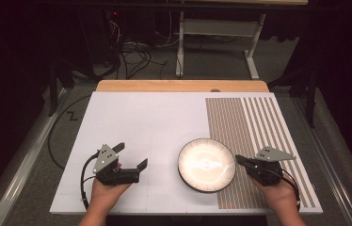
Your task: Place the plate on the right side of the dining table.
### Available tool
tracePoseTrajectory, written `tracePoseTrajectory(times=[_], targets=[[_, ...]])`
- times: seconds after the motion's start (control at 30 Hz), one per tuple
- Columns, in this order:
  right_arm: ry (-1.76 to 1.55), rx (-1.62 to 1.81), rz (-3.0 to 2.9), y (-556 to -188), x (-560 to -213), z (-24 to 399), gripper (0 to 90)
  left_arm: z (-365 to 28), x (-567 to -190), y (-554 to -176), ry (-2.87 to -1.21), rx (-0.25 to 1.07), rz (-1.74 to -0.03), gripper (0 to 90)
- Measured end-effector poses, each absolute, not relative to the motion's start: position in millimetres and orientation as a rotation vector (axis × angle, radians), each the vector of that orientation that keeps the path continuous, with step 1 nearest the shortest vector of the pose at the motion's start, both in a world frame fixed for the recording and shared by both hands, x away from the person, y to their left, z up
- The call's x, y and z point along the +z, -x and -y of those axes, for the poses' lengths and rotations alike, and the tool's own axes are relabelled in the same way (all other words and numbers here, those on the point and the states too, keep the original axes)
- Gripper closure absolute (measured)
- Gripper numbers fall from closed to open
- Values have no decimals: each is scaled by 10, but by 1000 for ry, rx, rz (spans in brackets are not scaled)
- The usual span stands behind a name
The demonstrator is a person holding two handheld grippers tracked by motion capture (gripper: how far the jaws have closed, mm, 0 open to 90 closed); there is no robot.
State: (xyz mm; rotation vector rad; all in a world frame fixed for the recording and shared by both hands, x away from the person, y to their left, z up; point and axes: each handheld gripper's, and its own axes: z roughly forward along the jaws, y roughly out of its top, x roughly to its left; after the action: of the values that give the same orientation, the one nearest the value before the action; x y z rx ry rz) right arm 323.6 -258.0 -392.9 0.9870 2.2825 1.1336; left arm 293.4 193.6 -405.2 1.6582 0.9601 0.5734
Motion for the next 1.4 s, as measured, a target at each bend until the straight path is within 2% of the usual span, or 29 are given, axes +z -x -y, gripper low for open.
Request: tracePoseTrajectory(times=[1.4], targets=[[-926,977,-2344,-3239,-3933,2476,900,-1974,-4057,-2923,-1595,581,-951,18]])
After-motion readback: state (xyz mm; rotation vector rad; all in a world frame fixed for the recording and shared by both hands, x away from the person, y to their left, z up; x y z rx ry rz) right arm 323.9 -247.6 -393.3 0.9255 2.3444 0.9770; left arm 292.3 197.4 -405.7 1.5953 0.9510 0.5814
